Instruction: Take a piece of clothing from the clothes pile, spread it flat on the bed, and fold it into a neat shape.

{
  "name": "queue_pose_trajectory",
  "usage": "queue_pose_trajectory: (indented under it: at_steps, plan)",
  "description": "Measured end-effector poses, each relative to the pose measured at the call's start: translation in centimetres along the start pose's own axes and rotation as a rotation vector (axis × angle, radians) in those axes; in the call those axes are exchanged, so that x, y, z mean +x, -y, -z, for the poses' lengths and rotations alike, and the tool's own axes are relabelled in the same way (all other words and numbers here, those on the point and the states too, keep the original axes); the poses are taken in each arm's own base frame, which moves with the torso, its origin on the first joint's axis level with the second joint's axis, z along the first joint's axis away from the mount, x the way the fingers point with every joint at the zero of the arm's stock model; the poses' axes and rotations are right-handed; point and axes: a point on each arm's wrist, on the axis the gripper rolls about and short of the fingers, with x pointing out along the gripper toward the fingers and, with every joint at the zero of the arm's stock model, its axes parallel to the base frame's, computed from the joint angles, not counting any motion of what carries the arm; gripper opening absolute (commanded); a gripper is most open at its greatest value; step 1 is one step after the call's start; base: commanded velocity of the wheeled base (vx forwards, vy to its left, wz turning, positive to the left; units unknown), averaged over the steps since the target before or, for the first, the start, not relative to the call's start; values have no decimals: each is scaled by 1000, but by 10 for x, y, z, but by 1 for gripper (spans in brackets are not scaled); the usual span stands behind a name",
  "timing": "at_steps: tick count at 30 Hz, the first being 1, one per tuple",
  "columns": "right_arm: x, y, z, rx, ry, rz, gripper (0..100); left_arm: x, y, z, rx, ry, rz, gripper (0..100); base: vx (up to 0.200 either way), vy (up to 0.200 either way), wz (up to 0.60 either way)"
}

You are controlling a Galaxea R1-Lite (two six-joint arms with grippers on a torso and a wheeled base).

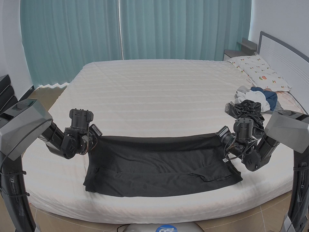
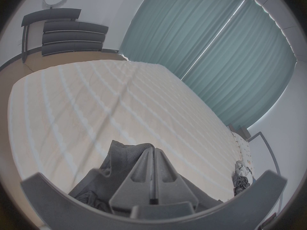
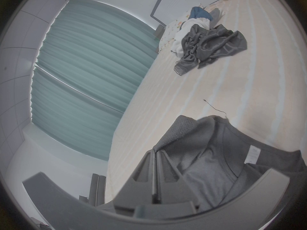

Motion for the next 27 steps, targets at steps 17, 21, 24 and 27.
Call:
queue_pose_trajectory:
  at_steps: [17,21,24,27]
  plan:
    - [-27,44,15,-130,-101,165,0,-12,-44,44,247,-146,-118,0,0,0,0]
    - [-30,50,21,-146,-126,188,0,-15,-47,53,279,-175,-126,0,0,0,0]
    - [-30,54,25,-171,-141,200,0,-15,-48,60,300,-195,-133,0,0,0,0]
    - [-31,57,30,-188,-159,211,0,-15,-49,66,312,-212,-139,0,0,0,0]
